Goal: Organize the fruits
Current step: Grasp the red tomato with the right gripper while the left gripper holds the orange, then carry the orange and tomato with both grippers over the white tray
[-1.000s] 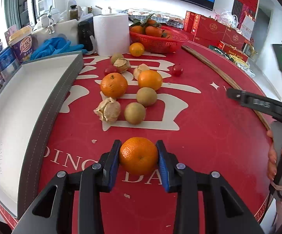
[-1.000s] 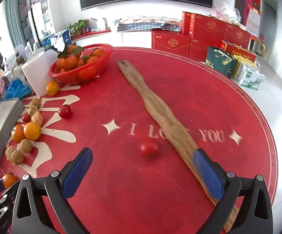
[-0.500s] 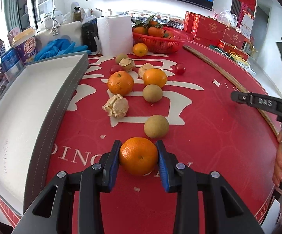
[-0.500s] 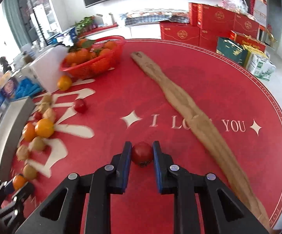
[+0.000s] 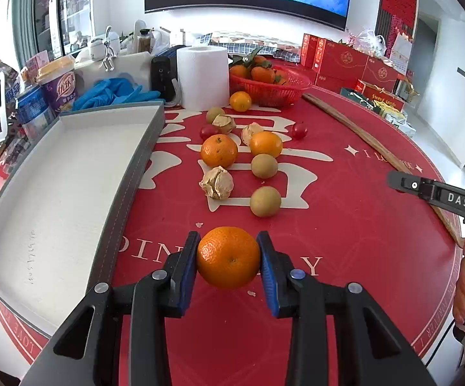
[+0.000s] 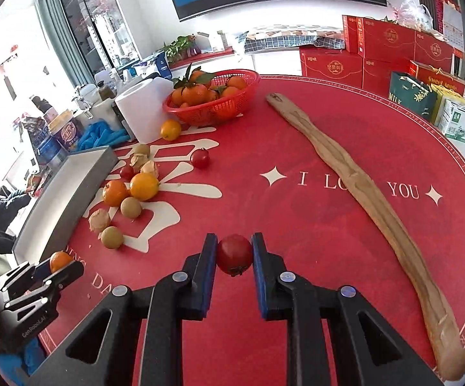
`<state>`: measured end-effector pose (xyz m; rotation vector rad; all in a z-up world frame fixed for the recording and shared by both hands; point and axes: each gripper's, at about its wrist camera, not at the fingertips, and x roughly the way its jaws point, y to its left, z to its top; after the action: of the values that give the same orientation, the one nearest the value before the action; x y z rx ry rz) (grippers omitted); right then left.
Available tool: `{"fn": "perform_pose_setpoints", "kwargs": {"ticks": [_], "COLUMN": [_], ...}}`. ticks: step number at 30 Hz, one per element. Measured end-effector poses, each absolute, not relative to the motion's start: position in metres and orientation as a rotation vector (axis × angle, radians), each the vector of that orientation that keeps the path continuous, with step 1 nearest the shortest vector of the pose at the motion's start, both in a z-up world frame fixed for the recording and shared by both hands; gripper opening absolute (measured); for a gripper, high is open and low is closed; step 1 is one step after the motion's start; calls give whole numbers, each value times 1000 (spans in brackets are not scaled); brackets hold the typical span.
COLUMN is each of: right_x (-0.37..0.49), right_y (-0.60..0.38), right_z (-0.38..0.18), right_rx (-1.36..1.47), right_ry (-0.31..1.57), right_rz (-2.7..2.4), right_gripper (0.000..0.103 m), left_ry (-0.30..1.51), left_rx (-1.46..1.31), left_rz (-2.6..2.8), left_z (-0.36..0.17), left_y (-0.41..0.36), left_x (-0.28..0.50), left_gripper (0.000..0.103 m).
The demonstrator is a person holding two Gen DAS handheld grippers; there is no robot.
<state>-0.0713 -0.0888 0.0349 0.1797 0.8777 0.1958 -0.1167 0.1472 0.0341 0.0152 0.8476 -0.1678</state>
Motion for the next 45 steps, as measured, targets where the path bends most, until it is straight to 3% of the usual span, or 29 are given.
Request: {"fn": "perform_pose_setpoints", "kwargs": {"ticks": [11, 23, 32, 45], "right_x": [-67, -44, -27, -11], "right_y": [-64, 22, 105, 183], "right_z": [37, 59, 68, 61], "right_rx": [175, 87, 19, -57], "right_ry": [913, 916, 935, 975], "right_rz": [232, 382, 529, 622], "right_gripper": [23, 23, 23, 23], "left_ry": [786, 724, 783, 869], "left_rx": [-15, -45, -79, -117], "left_rz": [-155, 12, 137, 170], "left_z": [56, 78, 52, 19], "left_y": [170, 247, 309, 339], "left_x": [-125, -110, -91, -72], "left_gripper": [39, 39, 39, 39]}}
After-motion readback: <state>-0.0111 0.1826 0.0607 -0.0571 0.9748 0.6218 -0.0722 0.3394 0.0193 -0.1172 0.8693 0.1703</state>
